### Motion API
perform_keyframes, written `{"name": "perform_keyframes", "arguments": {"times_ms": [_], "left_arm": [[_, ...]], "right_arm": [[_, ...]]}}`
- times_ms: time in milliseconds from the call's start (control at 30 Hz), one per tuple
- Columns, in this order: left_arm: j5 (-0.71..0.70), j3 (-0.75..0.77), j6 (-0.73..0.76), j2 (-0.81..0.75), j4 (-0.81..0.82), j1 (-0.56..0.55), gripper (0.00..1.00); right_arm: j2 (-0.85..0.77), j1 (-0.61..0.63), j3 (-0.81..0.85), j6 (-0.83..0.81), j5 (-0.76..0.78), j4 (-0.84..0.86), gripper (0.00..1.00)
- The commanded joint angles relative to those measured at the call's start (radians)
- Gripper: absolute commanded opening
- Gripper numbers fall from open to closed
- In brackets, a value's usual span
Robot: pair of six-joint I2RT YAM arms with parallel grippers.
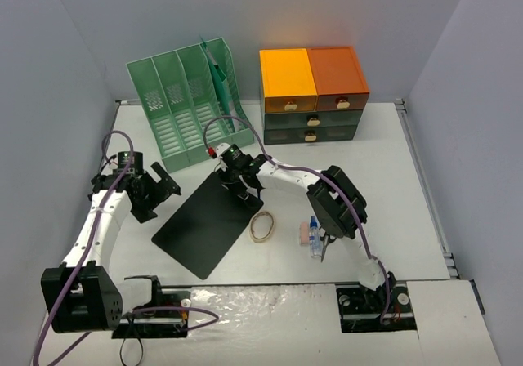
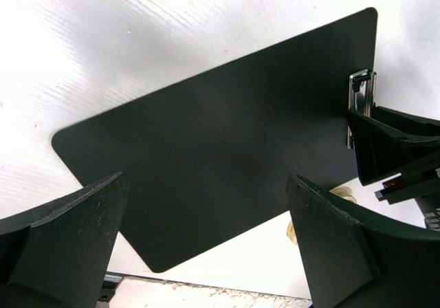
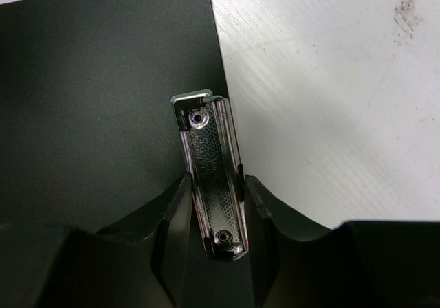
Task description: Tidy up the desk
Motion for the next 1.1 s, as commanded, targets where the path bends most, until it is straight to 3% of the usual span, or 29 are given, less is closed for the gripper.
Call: {"name": "perform_keyframes", "arguments": {"times_ms": [0,300,733,833,1067], "left_arm": [[0.004,0.082,0.017,0.015,0.048,-0.039,0.97],[-0.046,0.133,0.071,0.083,0.062,-0.186,0.97],[-0.179,0.211,0.164,0.042,0.031,-0.34,0.97],[-0.262,0.252,0.194,0.05,0.002,-0.413,0.97],[-0.304,0.286,0.223,0.054,-0.008,-0.443,0.97]], "right_arm": [[-0.101,-0.005,0.054,0.088,0.037,-0.109,0.0],[-0.121,-0.004,0.171,0.171,-0.003,-0.171,0.0],[-0.167,-0.038,0.228,0.208,-0.05,-0.243,0.0],[-0.174,-0.039,0.234,0.204,-0.046,-0.249,0.0],[-0.172,-0.041,0.241,0.199,-0.055,-0.263,0.0]]}}
